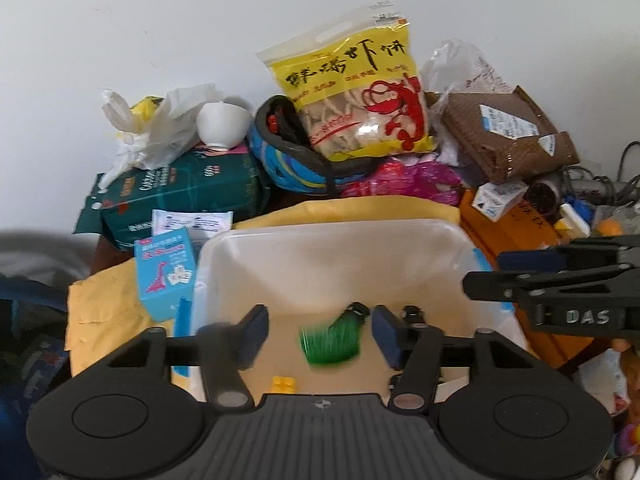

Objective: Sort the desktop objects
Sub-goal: 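Lower both held blocks into the white bin and release them, then grasp the green brick with the left tool while the right tool grasps the long red brick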

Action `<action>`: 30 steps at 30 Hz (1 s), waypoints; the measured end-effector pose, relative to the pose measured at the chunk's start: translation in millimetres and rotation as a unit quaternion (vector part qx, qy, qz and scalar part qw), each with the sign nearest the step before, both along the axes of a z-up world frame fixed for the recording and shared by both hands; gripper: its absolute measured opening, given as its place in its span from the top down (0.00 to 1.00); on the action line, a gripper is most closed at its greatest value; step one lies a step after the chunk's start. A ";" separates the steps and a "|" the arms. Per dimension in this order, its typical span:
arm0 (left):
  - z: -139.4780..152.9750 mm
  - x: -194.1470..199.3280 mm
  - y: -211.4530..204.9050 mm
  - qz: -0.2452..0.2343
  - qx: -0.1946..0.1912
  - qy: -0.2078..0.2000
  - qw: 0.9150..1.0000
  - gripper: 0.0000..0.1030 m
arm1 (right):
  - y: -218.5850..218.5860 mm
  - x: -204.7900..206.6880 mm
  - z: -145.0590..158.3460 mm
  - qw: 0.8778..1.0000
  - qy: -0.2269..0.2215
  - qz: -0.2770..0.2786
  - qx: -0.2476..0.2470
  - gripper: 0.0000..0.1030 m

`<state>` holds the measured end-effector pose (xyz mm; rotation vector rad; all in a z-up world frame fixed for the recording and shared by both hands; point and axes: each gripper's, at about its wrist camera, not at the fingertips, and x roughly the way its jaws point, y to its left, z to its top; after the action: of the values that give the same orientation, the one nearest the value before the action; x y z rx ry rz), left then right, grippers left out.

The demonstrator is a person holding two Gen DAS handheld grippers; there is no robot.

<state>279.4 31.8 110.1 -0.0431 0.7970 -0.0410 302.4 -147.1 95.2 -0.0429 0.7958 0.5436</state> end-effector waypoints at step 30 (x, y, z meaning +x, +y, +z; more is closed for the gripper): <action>-161.3 -178.1 -28.3 -0.027 -0.007 0.069 0.997 0.42 | -20.1 -151.2 -154.7 0.991 -0.006 0.099 -0.094 0.20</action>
<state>101.3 3.5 -51.3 -0.0379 0.9368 -0.0958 151.2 -167.1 -59.5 -0.3009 0.8331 0.6531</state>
